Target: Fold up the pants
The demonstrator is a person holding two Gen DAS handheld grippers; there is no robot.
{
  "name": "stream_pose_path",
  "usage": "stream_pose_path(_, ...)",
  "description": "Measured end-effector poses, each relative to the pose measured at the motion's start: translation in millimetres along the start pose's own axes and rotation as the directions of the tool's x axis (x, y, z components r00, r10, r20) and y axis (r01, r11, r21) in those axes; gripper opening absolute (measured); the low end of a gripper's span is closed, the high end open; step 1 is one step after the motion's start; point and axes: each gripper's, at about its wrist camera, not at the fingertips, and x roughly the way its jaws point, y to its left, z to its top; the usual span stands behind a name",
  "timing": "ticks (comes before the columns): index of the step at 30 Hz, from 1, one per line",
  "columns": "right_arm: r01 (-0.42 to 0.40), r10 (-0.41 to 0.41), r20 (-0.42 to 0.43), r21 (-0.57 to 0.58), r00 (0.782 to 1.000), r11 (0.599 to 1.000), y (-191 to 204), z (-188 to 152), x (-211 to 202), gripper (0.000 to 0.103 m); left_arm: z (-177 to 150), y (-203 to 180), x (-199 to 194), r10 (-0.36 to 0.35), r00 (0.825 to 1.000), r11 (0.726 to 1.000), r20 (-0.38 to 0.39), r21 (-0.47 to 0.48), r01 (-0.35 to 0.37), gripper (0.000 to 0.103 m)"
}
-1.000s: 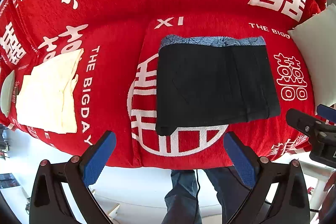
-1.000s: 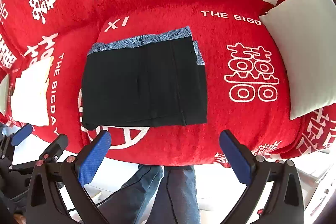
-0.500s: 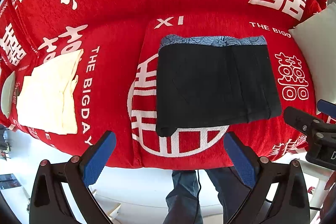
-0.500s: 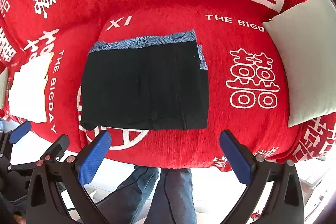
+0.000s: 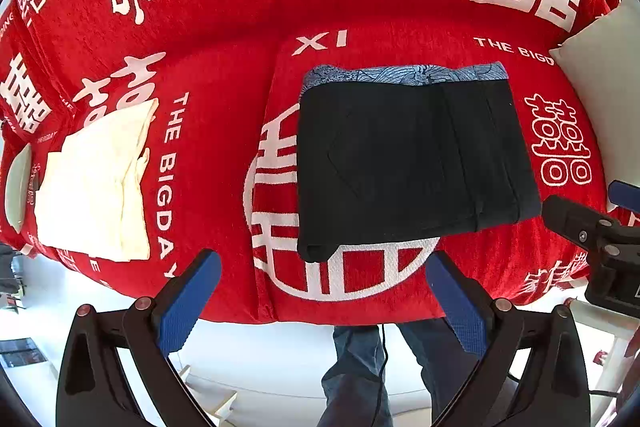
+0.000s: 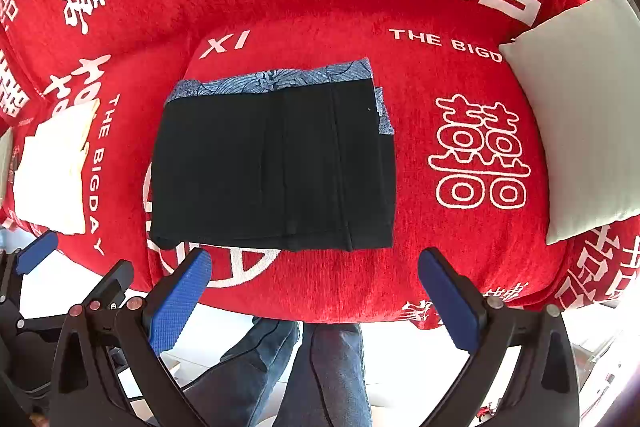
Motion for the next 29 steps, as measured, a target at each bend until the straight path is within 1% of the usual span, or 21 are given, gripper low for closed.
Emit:
stream_pose_path(11, -0.002, 0.002, 0.001, -0.001, 1.0, 1.0, 0.1, -0.9, 0.9, 0.103, 2.5, -5.2, -1.1, -0.01, 1.0, 1.0, 0.008, 0.01, 0.01, 0.103)
stream_pose_path(21, 0.0, 0.0, -0.009, -0.005, 1.0, 1.0, 0.6, -1.6, 6.3, 0.103, 5.2, -6.0, 3.4, -0.006, 1.0, 1.0, 0.01, 0.006, 0.005, 0.103)
stream_pose_path(26, 0.0, 0.0, -0.019, -0.01, 1.0, 1.0, -1.3, 1.5, 11.0, 0.103, 7.2, -5.1, 3.9, -0.015, 0.999, 1.0, 0.031, 0.0, 0.015, 0.103)
stream_pose_path(29, 0.0, 0.0, -0.021, -0.008, 1.0, 1.0, -3.1, 4.4, 12.7, 0.103, 9.3, -4.9, 5.7, -0.029, 0.999, 1.0, 0.022, -0.006, 0.029, 0.103)
